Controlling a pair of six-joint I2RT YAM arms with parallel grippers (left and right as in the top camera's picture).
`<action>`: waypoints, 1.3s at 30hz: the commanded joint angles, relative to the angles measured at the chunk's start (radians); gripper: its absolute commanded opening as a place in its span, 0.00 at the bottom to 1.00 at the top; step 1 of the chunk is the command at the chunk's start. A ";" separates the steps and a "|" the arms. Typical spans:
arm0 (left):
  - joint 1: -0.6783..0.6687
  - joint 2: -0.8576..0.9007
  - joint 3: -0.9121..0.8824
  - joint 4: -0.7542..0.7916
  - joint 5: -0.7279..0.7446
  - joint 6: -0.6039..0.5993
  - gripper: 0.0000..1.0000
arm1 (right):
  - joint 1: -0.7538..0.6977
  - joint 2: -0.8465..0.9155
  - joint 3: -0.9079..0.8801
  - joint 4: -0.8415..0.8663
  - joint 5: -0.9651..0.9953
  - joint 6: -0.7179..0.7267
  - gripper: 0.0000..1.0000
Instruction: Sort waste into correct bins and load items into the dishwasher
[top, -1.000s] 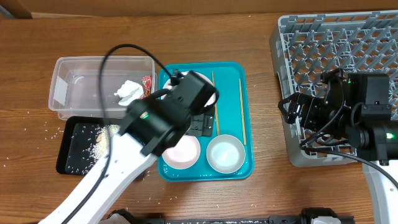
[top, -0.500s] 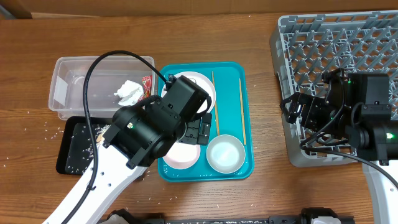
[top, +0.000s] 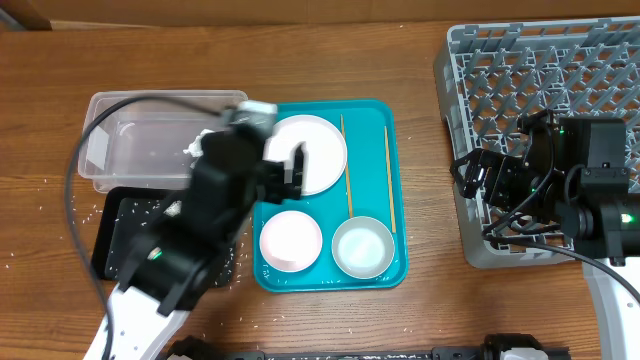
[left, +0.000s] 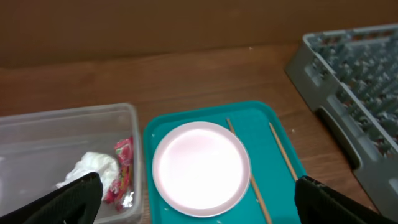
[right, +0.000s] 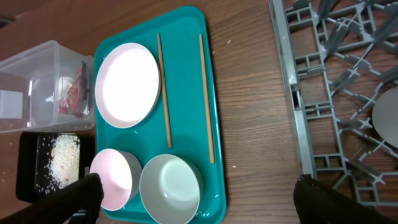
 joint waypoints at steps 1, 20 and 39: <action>0.152 -0.179 -0.160 0.072 0.156 0.063 1.00 | 0.006 -0.003 0.018 0.004 0.010 0.000 1.00; 0.301 -1.011 -0.917 0.373 0.150 0.184 1.00 | 0.006 -0.003 0.018 0.004 0.010 0.000 1.00; 0.302 -1.027 -1.120 0.550 0.195 0.180 1.00 | 0.006 -0.003 0.018 0.004 0.010 0.000 1.00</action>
